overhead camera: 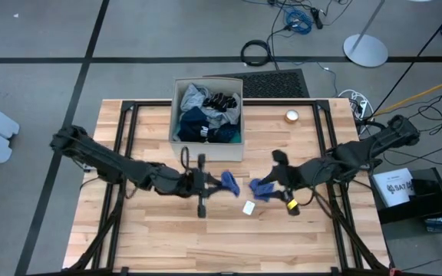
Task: Sort clothes
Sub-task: Put the blue sock into the white laundry organizer
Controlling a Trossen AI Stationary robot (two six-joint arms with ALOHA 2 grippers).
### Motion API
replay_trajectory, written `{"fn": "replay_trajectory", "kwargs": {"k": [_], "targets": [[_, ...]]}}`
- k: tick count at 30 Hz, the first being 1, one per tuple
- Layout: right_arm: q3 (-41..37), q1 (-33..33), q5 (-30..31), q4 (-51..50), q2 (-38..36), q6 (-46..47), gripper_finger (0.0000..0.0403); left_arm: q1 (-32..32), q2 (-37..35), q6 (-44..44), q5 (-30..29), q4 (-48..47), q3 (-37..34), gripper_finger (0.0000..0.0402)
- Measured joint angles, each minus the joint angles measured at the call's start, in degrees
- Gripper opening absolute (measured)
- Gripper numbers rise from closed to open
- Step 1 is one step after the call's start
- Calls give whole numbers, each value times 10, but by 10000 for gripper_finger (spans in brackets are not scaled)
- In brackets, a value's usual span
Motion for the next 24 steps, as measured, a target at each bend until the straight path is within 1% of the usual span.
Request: {"fn": "replay_trajectory", "kwargs": {"k": [2,5,8,10,14,18,21,24], "targets": [[0,3,19,-34,-16,19,155,10,-22,1,-15,-45,22,11],[-1,7,56,-87,-25,35,157,34,-51,1,-21,-105,59,11],[-19,7,86,-120,-26,36,157,69,-66,21,-21,-163,102,11],[-36,7,95,-124,-26,44,157,99,-69,27,-22,-201,135,11],[-64,6,95,-125,-26,72,158,178,-67,25,-18,-271,190,10],[-65,6,91,-139,-28,71,157,274,-65,5,-8,-334,214,10],[-65,6,91,-141,-32,62,157,355,-64,-37,33,-390,215,10],[-65,6,91,-141,-34,44,158,419,-55,-73,76,-430,215,10]]}}
